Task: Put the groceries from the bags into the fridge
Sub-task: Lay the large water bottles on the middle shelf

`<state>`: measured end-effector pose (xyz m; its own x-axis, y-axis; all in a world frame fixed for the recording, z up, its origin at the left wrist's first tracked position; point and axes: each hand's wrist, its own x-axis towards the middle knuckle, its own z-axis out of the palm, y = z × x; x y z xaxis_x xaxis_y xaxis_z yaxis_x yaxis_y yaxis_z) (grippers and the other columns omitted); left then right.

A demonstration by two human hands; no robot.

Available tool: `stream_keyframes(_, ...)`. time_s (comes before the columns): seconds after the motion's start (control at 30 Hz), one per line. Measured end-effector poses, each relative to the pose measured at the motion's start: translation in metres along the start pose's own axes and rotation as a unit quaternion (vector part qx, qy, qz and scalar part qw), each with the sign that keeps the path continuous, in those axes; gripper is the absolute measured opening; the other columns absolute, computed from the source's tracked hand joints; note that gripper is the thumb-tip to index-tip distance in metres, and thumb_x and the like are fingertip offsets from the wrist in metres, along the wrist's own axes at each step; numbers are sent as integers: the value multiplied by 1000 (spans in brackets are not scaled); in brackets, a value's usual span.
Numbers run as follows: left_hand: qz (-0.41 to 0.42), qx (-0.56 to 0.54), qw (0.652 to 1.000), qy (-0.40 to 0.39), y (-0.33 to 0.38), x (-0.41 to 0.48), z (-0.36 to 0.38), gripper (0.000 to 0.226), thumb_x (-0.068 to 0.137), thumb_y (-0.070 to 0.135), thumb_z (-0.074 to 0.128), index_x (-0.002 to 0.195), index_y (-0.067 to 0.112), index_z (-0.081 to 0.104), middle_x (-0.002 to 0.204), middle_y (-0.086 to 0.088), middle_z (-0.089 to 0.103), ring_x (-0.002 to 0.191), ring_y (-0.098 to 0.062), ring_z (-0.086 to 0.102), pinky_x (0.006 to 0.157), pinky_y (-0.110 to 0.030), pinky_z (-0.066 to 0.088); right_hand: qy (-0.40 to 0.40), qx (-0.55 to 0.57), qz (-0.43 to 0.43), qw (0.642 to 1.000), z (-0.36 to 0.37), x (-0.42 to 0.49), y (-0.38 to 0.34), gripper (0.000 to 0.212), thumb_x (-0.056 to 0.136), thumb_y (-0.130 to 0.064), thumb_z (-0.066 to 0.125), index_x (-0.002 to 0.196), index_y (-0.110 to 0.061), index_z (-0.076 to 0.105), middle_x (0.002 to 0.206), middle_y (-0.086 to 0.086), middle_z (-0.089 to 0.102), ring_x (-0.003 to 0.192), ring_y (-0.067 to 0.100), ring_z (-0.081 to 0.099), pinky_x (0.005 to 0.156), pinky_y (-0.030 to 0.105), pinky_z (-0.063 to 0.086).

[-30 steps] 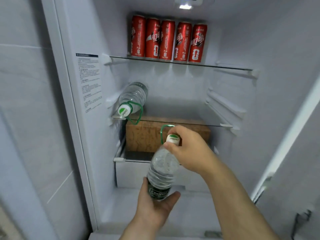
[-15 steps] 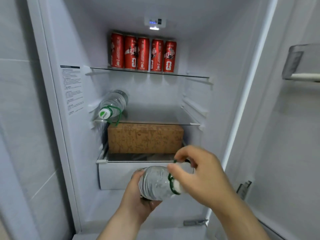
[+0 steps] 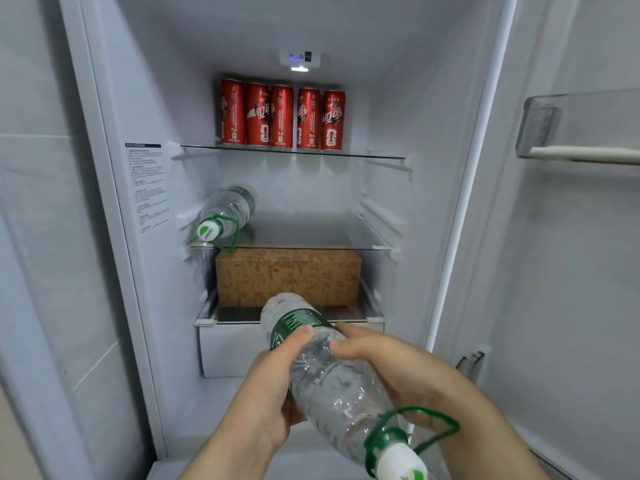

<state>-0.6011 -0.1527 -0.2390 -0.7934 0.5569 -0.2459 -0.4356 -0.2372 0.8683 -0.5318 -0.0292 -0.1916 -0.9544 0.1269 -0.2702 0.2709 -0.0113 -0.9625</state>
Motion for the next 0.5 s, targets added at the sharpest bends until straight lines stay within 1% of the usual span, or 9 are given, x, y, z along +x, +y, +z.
stream_keyframes(0.07, 30, 15, 999, 5, 4, -4, 5, 52, 70, 45, 73, 111, 13, 68, 97, -15, 75, 87, -35, 72, 87, -51, 55, 10, -8, -58, 998, -1, -5, -1, 28, 81, -20, 68, 107, -30, 64, 80, -19, 75, 77, -1, 71, 62, 16, 54)
stream_keyframes(0.1, 52, 26, 998, 11, 8, -6, 7, 54, 70, 46, 74, 113, 15, 66, 97, -13, 75, 87, -34, 72, 82, -49, 56, 8, -8, -98, 995, -4, -14, 3, 24, 81, -19, 68, 98, -36, 65, 74, -22, 73, 72, -4, 70, 61, 15, 53)
stream_keyframes(0.2, 118, 56, 991, 14, 22, -14, 16, 37, 80, 40, 68, 111, 20, 66, 94, -9, 75, 82, -30, 73, 71, -41, 57, -17, 13, -179, 984, 0, -23, -8, 24, 77, -26, 66, 83, -49, 73, 89, -14, 75, 86, 6, 72, 81, 33, 58)
stream_keyframes(0.27, 157, 73, 985, 13, 38, -19, 25, 30, 84, 36, 64, 108, 18, 67, 94, -10, 75, 83, -31, 73, 69, -40, 57, -17, 28, -202, 979, 1, -26, -21, 20, 79, -26, 65, 86, -44, 74, 96, -3, 76, 90, 18, 73, 87, 45, 58)
stream_keyframes(0.3, 178, 82, 981, 8, 47, -19, 29, 30, 85, 35, 64, 107, 17, 69, 95, -12, 75, 85, -32, 72, 68, -40, 56, -5, 27, -213, 977, 0, -25, -28, 19, 79, -26, 65, 90, -39, 74, 96, 1, 76, 89, 21, 74, 87, 45, 58)
stream_keyframes(0.37, 213, 100, 972, -6, 65, -19, 38, 34, 82, 39, 65, 103, 13, 72, 96, -15, 74, 86, -33, 72, 71, -44, 58, 15, 20, -231, 973, -2, -20, -45, 15, 81, -22, 65, 87, -31, 76, 87, 3, 76, 79, 15, 74, 73, 32, 60)
stream_keyframes(0.43, 223, 107, 969, -3, 83, -11, 44, 41, 76, 44, 67, 99, 11, 74, 97, -19, 73, 90, -39, 70, 79, -52, 55, 57, 3, -232, 971, -6, -6, -64, 29, 88, -11, 62, 65, -26, 72, 64, -4, 71, 54, -2, 66, 52, 12, 50)
stream_keyframes(0.47, 219, 104, 970, -4, 92, -6, 47, 44, 73, 47, 68, 98, 10, 74, 99, -23, 72, 94, -43, 68, 82, -54, 52, 59, -5, -233, 971, -15, 3, -71, 34, 91, -6, 59, 65, -27, 66, 57, -9, 67, 45, -6, 60, 44, 8, 44)
stream_keyframes(0.5, 212, 97, 972, -7, 101, 0, 49, 49, 68, 49, 71, 98, 10, 74, 103, -26, 70, 97, -47, 65, 86, -57, 50, 67, 3, -242, 968, -22, 12, -76, 30, 93, -5, 56, 75, -27, 64, 59, -11, 66, 45, -6, 59, 42, 7, 42)
